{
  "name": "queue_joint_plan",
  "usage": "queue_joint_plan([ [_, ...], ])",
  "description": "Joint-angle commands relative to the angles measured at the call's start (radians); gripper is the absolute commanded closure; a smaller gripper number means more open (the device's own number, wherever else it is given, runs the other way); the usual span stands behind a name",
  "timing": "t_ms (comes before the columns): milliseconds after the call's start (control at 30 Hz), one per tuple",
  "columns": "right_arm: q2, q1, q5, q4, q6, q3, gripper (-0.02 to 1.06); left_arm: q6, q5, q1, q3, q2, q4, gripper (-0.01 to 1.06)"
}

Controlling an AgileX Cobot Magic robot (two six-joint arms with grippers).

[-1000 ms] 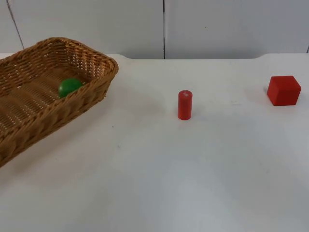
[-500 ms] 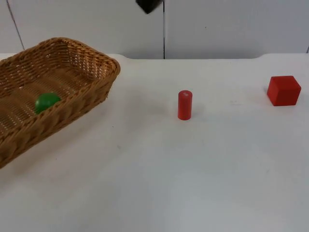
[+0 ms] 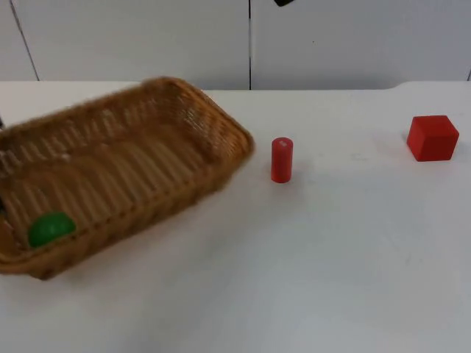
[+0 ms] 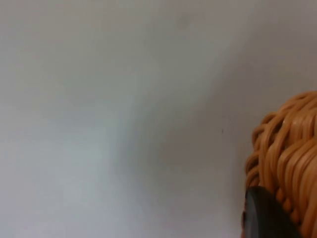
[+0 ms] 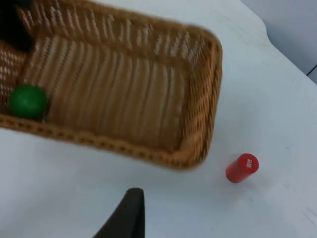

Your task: Pick up the basket with the left hand and place the object to the left of the red cylinder into the basket with the right hand.

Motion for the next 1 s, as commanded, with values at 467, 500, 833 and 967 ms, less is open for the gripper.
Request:
queue_joint_plan([
  [467, -0.012, -0.002, -0.009, -0.017, 0.005, 0.002, -0.01, 0.033, -0.096, -0.104, -0.001, 0.184, -0.024, 0.53],
  [500, -0.012, -0.002, -0.009, -0.017, 0.005, 0.002, -0.01, 0.033, -0.089, -0.104, -0.001, 0.184, -0.021, 0.39],
  [833, -0.026, -0.002, -0.015, -0.017, 0.009, 0.002, -0.01, 0.043, -0.092, -0.014, -0.003, 0.05, 0.018, 0.0],
  [967, -0.038, -0.002, -0.025, -0.024, 0.012, 0.002, -0.01, 0.043, -0.092, 0.02, -0.003, -0.075, 0.018, 0.0],
])
